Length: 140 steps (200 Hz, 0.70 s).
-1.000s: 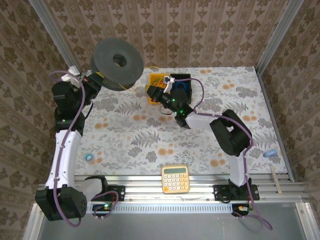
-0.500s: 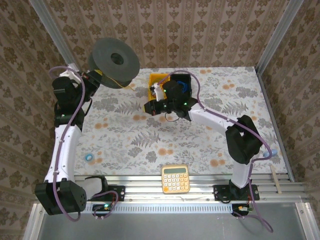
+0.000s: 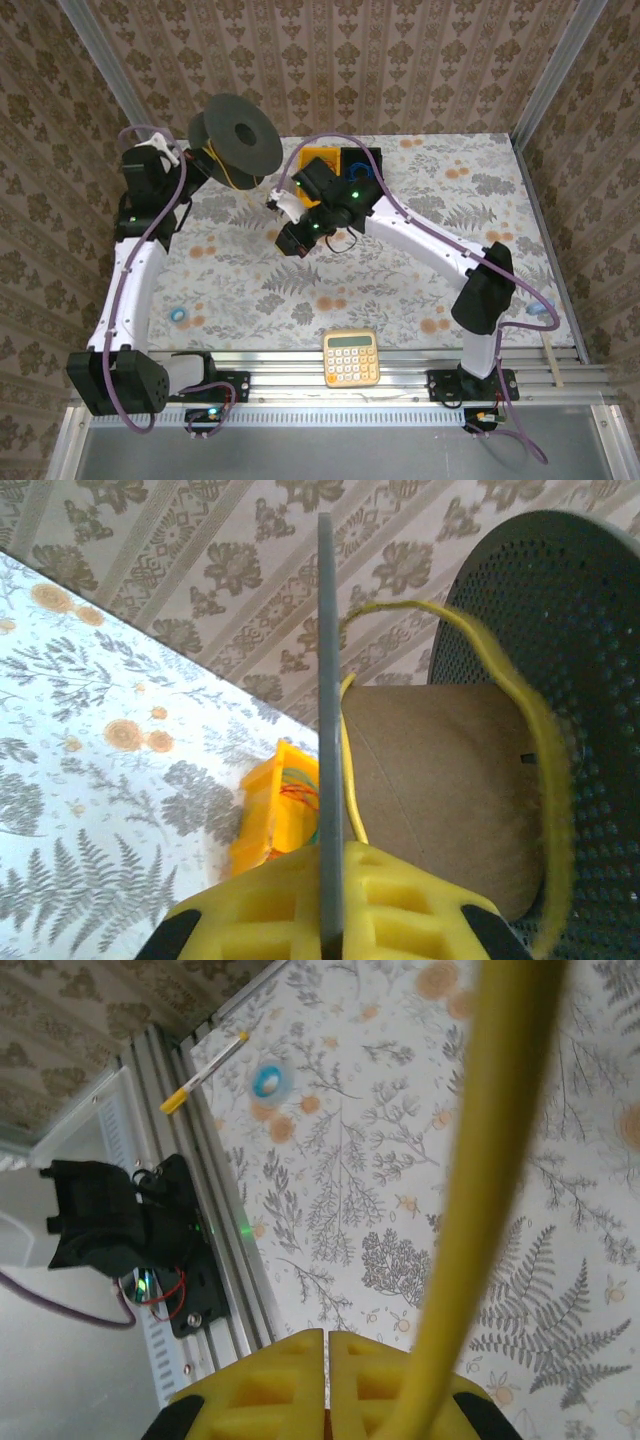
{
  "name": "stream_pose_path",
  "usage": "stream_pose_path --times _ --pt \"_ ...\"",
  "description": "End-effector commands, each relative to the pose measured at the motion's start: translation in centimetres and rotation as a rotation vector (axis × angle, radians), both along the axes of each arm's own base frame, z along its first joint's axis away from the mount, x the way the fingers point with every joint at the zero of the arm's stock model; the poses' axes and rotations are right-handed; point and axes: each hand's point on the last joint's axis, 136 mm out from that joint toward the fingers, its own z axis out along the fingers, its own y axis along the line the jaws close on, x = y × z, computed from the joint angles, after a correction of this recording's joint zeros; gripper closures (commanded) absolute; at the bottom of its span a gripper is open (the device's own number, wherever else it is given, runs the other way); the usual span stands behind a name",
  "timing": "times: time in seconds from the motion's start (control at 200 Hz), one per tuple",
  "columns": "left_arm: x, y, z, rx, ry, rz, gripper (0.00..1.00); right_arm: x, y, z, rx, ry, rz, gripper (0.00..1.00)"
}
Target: Wrap the cables
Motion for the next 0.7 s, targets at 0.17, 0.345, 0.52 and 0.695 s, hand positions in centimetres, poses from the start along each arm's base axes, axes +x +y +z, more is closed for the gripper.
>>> stream_pose_path --times 0.17,0.345,0.52,0.695 --pt "0.4 -1.7 1.2 0.207 -0.04 -0.039 1.0 -1.3 0.3 2.7 -0.145 -0.151 0.146 1.0" --pt "0.5 -2.8 -0.4 0.266 0.007 -0.077 1.0 -0.3 0.8 6.7 -0.096 -0.252 0.152 1.0" --pt "0.5 -4.2 -1.6 0.326 0.041 -0.131 1.0 1.6 0.4 9.9 -0.017 -0.34 0.108 1.0" --pt "-0.3 -7.2 -3.0 0.451 0.073 -0.279 1.0 4.5 -0.2 12.3 0.074 -0.386 0.047 1.0"
